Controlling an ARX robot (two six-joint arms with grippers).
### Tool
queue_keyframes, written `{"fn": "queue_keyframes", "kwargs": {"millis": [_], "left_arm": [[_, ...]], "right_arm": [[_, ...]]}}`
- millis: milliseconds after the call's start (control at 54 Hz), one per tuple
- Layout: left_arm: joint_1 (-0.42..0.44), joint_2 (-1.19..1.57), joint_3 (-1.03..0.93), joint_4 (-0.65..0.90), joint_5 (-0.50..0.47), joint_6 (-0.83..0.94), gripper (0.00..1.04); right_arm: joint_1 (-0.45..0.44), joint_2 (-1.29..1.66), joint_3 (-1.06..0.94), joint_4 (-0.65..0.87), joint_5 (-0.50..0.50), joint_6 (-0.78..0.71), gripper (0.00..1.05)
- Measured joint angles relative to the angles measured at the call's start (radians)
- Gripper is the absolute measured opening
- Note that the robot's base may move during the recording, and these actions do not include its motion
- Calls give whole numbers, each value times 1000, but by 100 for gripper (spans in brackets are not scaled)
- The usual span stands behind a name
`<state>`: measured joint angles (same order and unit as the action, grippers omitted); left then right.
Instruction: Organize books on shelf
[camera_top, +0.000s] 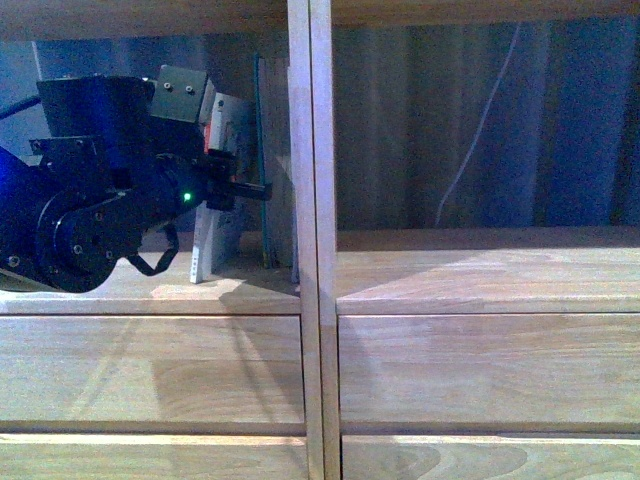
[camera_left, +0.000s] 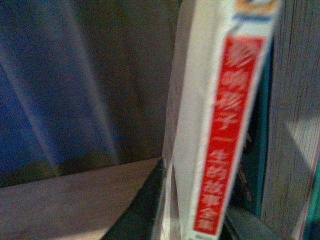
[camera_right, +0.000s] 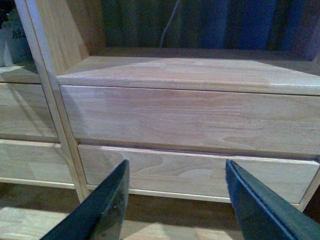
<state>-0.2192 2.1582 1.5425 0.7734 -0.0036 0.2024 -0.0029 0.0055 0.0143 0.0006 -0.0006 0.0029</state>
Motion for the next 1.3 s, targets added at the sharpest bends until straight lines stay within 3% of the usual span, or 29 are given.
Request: {"fn": "queue_keyframes", "kwargs": {"millis": [204, 259, 370, 648, 796, 851, 981, 1092, 1295], "left_arm": [[-5, 6, 2, 4, -6, -1, 64], [-4, 6, 2, 6, -8, -2, 76], [-2, 5, -8, 4, -2, -24, 99], [6, -46, -120, -25, 59, -122, 97], [11, 115, 99, -45, 116, -204, 97], [12, 129, 93, -34, 122, -225, 97], [14, 11, -153, -15, 161, -277, 97], [16, -265, -441, -20, 219, -317, 97], [16, -568, -616, -14, 263, -349, 97]], "right_arm": [[0, 0, 0, 0, 0, 0, 91], [0, 0, 0, 0, 0, 0, 99], [0, 0, 0, 0, 0, 0, 98], [0, 0, 0, 0, 0, 0, 98], [0, -1, 0, 0, -2, 0, 98], [0, -1, 0, 0, -2, 0, 98], [0, -1, 0, 0, 0, 0, 98], [0, -1, 0, 0, 0, 0, 98], [0, -1, 0, 0, 0, 0, 98]]}}
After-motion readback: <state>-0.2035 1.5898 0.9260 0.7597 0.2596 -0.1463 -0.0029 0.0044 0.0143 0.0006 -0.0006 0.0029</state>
